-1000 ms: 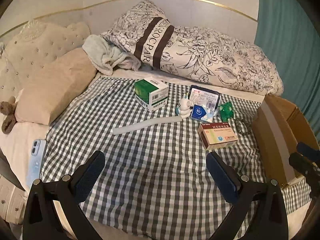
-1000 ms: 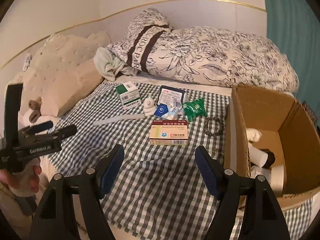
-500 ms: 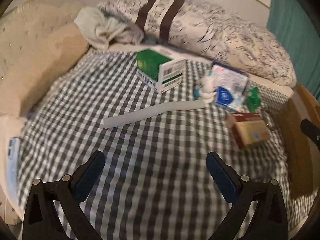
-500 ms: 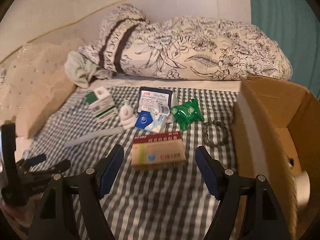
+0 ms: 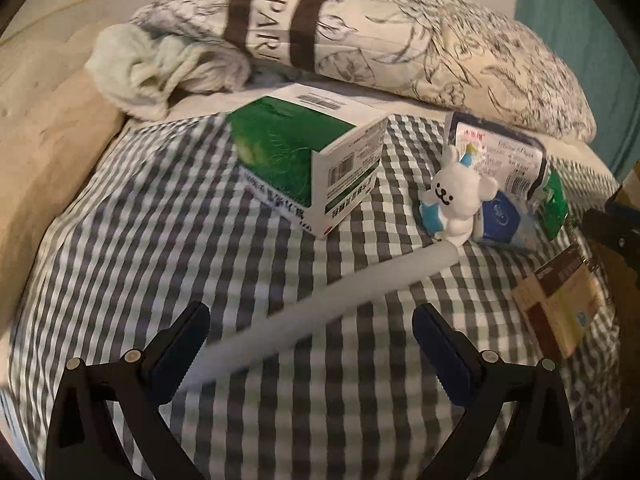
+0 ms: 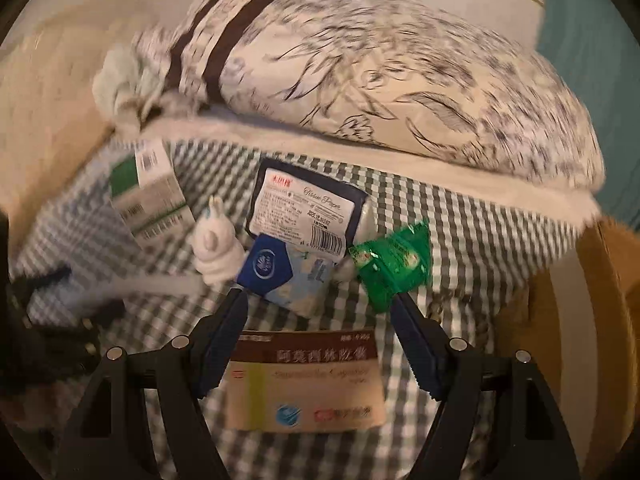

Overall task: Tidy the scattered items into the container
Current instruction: 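Grasp the long white strip with the left tool while the right tool grasps the blue Vinda tissue pack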

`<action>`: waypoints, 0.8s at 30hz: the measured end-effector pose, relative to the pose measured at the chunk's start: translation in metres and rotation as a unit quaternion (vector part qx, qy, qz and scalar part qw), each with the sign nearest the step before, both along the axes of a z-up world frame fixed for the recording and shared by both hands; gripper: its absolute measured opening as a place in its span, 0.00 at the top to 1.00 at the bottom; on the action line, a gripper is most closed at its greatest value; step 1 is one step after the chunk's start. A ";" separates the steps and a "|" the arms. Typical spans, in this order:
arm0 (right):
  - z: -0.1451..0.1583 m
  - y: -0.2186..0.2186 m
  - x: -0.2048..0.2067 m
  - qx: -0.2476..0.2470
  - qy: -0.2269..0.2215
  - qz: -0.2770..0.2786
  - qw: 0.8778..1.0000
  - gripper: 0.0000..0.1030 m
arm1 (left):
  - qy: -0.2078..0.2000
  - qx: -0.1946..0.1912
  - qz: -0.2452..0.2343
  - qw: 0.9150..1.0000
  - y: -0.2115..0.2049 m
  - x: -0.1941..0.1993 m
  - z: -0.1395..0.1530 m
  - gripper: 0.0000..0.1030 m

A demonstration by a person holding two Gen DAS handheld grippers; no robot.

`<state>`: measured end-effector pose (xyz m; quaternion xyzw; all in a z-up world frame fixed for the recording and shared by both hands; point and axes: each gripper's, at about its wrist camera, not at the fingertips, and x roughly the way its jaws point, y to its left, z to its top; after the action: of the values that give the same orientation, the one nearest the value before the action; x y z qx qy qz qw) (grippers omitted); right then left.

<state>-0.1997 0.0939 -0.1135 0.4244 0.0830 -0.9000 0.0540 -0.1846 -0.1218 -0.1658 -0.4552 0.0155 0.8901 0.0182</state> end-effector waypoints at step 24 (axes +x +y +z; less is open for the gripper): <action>-0.062 -0.043 -0.058 0.132 -0.109 0.156 0.973 0.28 | -0.010 0.046 -0.035 0.998 -0.013 0.000 -0.019 0.80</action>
<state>-0.2581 0.0514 -0.1759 0.5049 0.2599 -0.8102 0.1457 -0.1851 -0.1348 -0.1847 -0.4620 -0.0100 0.8840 0.0705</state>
